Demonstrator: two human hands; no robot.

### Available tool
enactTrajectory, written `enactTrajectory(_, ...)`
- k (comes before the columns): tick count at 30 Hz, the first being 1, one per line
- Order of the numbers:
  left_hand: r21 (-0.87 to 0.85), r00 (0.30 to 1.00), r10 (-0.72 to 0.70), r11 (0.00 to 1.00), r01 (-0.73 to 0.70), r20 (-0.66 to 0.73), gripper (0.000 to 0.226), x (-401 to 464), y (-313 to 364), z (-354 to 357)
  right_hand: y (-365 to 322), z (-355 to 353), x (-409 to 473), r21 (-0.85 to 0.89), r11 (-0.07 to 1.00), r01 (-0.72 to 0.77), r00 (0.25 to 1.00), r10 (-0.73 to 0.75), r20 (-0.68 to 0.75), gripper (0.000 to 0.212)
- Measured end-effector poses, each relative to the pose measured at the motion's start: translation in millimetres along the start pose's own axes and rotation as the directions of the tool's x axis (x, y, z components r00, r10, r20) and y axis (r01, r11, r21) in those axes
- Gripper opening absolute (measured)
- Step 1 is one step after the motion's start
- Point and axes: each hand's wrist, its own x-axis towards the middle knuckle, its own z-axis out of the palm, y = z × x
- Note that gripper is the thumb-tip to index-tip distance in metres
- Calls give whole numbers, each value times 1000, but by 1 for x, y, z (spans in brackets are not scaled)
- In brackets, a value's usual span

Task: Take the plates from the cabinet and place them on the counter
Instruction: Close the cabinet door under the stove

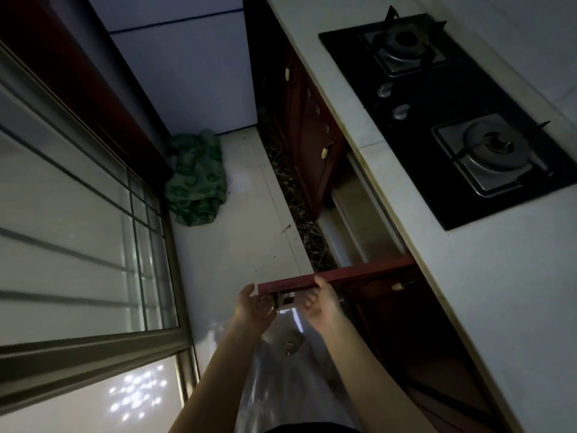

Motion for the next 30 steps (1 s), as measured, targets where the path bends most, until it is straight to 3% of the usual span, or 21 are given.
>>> enactTrajectory(4, -102, 996, -56, 993, 64, 73, 36, 13, 15, 9, -3, 14, 13, 40, 999, 2, 1000, -2, -11, 37)
enactTrajectory(7, -82, 994, -65, 994, 73, 88, 36, 27, 31, 15, -10, 27, 21, 74, 997, 5, 1000, -3, -29, 42)
enactTrajectory(12, 24, 987, -89, 996, 86, 134, 49, 41, 78, 50, -29, 58, 34, 174, 984, 28, 999, -22, -33, 40)
enactTrajectory(15, 59, 985, -106, 993, 99, 139, 62, 51, 106, 73, -44, 79, 37, 237, 969, 65, 998, -59, -35, 54)
enactTrajectory(22, 250, 962, -141, 965, 81, 233, 59, 83, 155, 135, -86, 117, 57, 420, 895, 151, 988, -130, -80, 63)
enactTrajectory(30, 413, 924, -208, 908, 62, 320, 55, 100, 183, 213, -135, 141, 77, 499, 832, 243, 970, -213, -117, 57)
